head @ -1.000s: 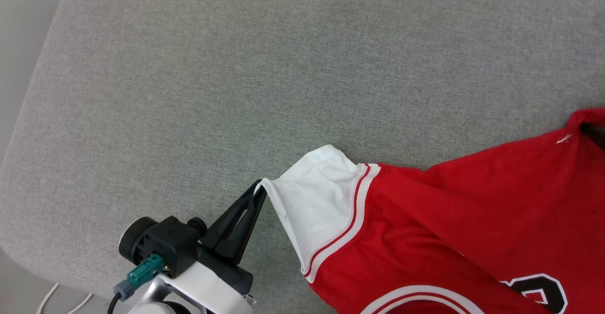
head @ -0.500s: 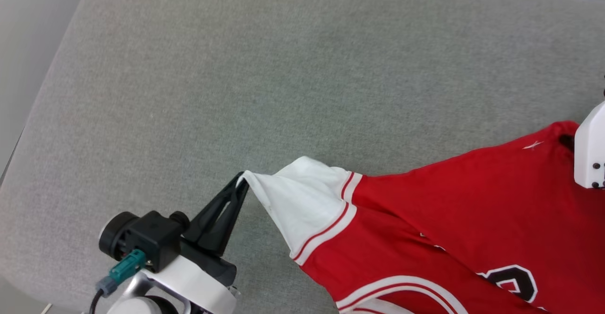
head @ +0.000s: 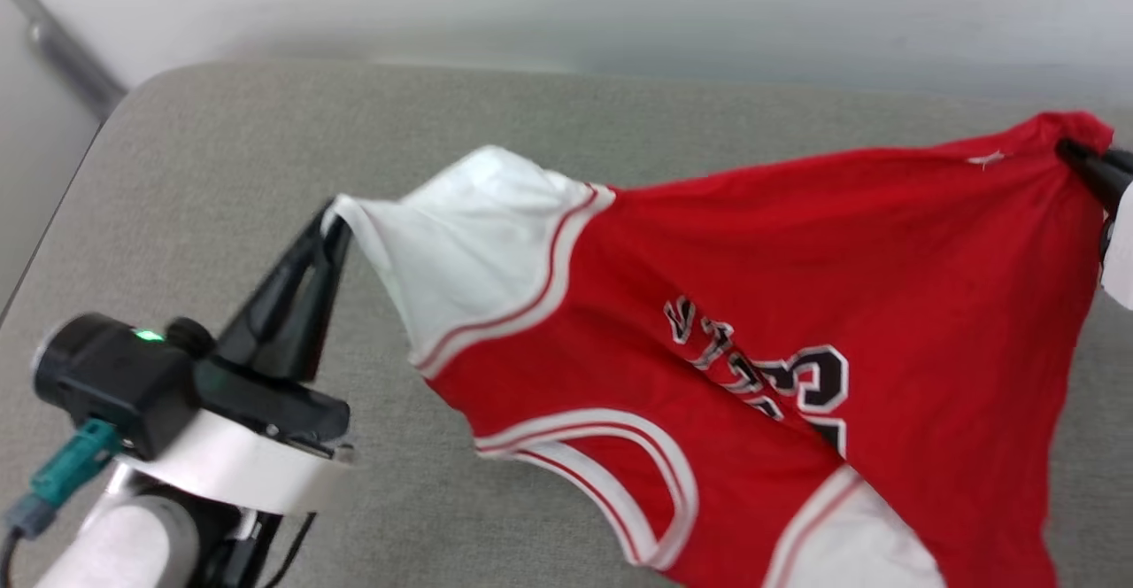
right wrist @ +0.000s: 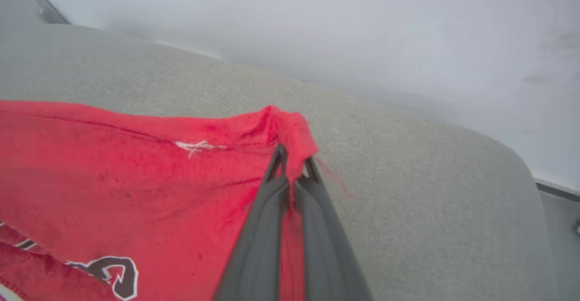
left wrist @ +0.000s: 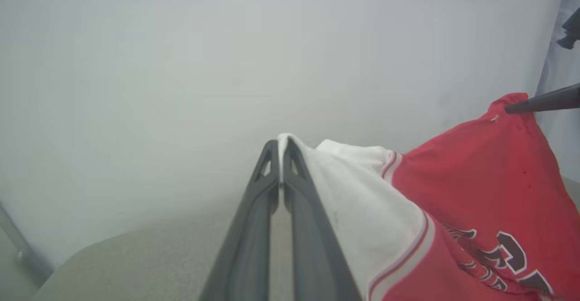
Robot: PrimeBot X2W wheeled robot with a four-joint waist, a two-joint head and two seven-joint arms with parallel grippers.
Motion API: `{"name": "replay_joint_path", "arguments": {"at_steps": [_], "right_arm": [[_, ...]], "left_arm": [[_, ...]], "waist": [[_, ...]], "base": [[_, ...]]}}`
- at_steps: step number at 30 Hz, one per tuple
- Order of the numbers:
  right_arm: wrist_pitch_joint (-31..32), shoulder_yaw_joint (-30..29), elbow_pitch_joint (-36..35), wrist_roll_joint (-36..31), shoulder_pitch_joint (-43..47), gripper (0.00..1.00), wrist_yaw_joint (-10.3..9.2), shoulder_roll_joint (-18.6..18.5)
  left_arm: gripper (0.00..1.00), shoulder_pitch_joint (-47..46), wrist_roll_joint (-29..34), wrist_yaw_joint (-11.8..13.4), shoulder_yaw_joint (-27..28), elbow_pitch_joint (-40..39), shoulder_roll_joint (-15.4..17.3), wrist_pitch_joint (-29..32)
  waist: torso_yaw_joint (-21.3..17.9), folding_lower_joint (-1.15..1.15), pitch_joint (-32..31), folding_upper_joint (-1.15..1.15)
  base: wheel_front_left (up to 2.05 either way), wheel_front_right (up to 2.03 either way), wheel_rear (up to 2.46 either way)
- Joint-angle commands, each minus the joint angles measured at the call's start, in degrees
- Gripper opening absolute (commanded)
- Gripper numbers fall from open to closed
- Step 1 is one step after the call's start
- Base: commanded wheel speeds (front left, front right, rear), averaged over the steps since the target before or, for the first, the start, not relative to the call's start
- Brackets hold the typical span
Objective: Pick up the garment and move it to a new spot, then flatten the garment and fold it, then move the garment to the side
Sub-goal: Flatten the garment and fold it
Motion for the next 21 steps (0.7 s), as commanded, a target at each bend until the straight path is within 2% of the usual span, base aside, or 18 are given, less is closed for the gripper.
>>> {"name": "replay_joint_path", "arguments": {"at_steps": [1, 9, 21], "right_arm": [[-1.0, 0.0, -2.1, 0.5, 0.1, 0.0, -0.02, -0.6], [-3.5, -0.9, -11.2, 1.1, 1.4, 0.0, -0.02, -1.4], [-5.0, -3.8, -21.0, 2.4, 0.0, 0.0, -0.02, 0.1]], "left_arm": [[0.0, -1.6, -0.3, 0.7, 1.4, -1.4, 0.1, -0.4], [0.0, -6.7, -1.1, 2.2, 6.7, -5.2, 2.0, 0.4], [0.0, -14.9, -1.8, 3.8, 14.0, -8.7, 4.6, 0.6]], "waist": [[-2.7, 0.0, -2.7, 0.0], [-6.4, 0.0, -5.5, 0.0], [-10.3, 0.0, -5.8, 0.0]], "base": [[0.0, 0.0, 0.0], [0.0, 0.0, 0.0], [0.0, 0.0, 0.0]]}}
